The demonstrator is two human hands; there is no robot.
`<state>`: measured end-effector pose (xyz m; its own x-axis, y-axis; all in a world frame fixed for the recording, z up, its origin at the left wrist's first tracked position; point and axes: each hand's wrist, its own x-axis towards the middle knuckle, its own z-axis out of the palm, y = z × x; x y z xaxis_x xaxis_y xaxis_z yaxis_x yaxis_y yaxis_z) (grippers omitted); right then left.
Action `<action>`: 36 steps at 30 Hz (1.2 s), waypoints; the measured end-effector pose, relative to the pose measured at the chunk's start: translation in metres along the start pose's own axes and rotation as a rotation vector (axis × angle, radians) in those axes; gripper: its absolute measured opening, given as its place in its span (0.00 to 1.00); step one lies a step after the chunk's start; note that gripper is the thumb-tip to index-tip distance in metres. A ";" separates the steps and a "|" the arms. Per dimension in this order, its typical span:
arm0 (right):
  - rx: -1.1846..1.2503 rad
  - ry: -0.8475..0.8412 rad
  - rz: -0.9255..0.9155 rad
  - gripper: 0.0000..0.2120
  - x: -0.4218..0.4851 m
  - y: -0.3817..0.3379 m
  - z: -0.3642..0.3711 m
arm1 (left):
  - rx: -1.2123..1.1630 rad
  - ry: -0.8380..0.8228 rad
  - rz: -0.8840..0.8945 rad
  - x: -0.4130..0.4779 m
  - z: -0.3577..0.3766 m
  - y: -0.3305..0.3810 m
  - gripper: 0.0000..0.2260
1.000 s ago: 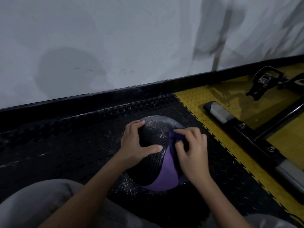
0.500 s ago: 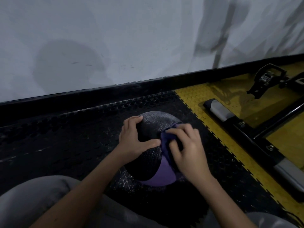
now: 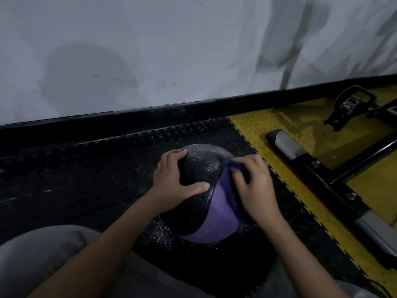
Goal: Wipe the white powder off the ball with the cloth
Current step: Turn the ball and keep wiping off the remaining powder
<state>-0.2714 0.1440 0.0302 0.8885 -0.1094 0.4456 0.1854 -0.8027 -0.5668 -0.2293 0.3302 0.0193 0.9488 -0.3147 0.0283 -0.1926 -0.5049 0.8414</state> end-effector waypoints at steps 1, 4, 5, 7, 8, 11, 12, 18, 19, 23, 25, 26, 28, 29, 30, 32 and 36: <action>0.072 -0.009 0.135 0.06 0.011 0.012 -0.002 | 0.004 -0.005 -0.001 0.000 0.000 0.001 0.51; 0.268 -0.093 0.511 0.04 0.023 0.042 -0.002 | 0.021 -0.022 -0.011 0.001 0.002 0.005 0.51; 0.284 -0.075 0.537 0.04 0.022 0.044 0.000 | 0.026 -0.019 -0.014 0.002 0.003 0.005 0.51; 0.226 0.015 0.433 0.05 0.017 0.033 0.002 | 0.031 -0.002 -0.017 0.003 0.004 0.006 0.51; 0.157 0.065 0.310 0.06 0.013 0.022 0.004 | 0.028 0.005 -0.017 0.003 0.004 0.006 0.51; -0.038 0.060 -0.038 0.09 -0.001 -0.008 0.007 | 0.018 0.009 -0.025 0.004 0.002 0.004 0.51; -0.060 0.033 -0.094 0.10 -0.003 -0.011 0.007 | 0.017 0.004 -0.028 0.004 0.002 0.004 0.51; 0.197 -0.053 0.473 0.05 0.017 0.039 -0.005 | -0.047 -0.010 -0.002 -0.001 0.003 0.004 0.46; 0.248 -0.078 0.561 0.05 0.017 0.044 -0.005 | -0.076 -0.024 -0.002 0.000 0.001 0.003 0.44; 0.333 -0.006 0.625 0.05 0.015 0.041 -0.003 | -0.092 -0.091 0.016 0.001 -0.004 0.000 0.42; 0.204 0.057 0.462 0.05 0.012 0.027 -0.002 | -0.081 -0.096 0.008 0.001 -0.003 0.000 0.42; 0.119 0.086 0.315 0.05 0.009 0.016 -0.001 | -0.077 -0.095 0.003 0.000 -0.003 0.001 0.43; -0.067 0.075 0.031 0.08 -0.001 -0.009 0.003 | -0.064 -0.087 -0.007 0.000 -0.002 0.003 0.43; -0.141 0.047 -0.076 0.11 -0.007 -0.018 0.005 | -0.054 -0.079 -0.006 0.000 -0.002 0.004 0.43; -0.182 0.023 -0.149 0.13 -0.010 -0.021 0.005 | -0.045 -0.072 -0.002 0.000 -0.001 0.004 0.43; -0.133 0.017 -0.127 0.11 -0.004 -0.015 0.001 | -0.035 -0.066 0.000 -0.002 -0.001 0.004 0.42; 0.065 -0.017 0.306 0.08 0.018 0.024 -0.008 | -0.006 -0.070 0.040 -0.005 0.001 0.002 0.42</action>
<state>-0.2547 0.1176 0.0302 0.9139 -0.3302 0.2363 -0.0657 -0.6946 -0.7164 -0.2347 0.3298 0.0200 0.9206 -0.3899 0.0243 -0.2283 -0.4863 0.8434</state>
